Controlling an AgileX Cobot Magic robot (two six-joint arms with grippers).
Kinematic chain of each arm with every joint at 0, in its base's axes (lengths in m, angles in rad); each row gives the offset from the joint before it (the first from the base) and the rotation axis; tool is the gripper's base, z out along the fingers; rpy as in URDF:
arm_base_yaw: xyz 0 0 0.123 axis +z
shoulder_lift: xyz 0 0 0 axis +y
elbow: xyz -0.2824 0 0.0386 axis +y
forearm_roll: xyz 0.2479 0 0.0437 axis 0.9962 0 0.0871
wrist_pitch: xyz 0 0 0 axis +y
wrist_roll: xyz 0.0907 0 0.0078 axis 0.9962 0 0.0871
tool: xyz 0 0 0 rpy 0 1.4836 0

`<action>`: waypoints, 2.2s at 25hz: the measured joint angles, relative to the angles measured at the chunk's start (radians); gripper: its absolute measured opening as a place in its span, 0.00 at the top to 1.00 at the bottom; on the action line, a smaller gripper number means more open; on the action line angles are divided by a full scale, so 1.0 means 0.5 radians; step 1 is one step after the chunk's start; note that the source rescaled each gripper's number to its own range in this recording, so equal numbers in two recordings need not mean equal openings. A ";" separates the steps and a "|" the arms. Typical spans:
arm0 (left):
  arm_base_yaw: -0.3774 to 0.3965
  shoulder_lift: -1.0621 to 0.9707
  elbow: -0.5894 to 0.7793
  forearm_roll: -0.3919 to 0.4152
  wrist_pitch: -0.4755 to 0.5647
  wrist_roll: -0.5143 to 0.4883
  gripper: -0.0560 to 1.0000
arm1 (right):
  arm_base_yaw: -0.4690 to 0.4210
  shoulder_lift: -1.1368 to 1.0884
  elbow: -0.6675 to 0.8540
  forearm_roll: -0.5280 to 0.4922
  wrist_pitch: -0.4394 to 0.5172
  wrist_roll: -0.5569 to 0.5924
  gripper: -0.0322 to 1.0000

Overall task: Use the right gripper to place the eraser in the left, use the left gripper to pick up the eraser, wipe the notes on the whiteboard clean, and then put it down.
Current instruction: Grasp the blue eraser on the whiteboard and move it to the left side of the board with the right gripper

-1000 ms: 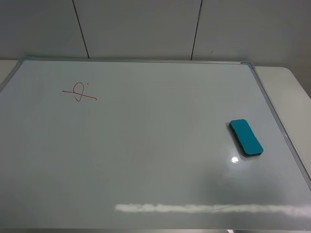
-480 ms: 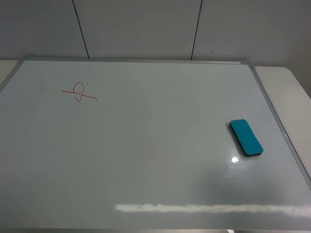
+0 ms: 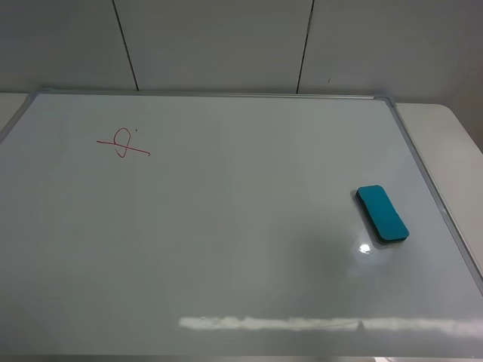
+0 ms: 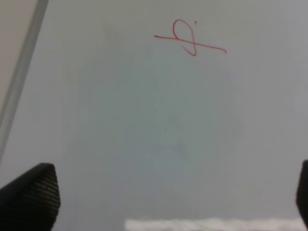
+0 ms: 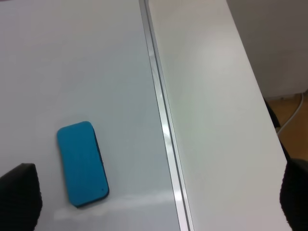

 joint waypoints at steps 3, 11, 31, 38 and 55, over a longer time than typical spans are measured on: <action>0.000 0.000 0.000 0.000 0.000 0.000 0.00 | 0.000 0.392 -0.156 0.000 -0.062 0.009 0.00; 0.000 0.000 0.000 0.000 0.000 0.000 0.00 | 0.268 1.309 -0.494 -0.009 -0.175 0.059 0.00; 0.000 0.000 0.000 0.000 0.000 0.000 0.00 | 0.575 2.273 -0.649 -0.051 0.001 0.584 0.97; 0.000 0.000 0.000 0.002 0.000 0.000 0.00 | 0.577 2.535 -0.652 -0.053 -0.067 0.584 0.97; 0.000 0.000 0.000 0.002 0.000 0.000 0.00 | 0.687 2.988 -0.693 -0.158 -0.164 0.582 0.97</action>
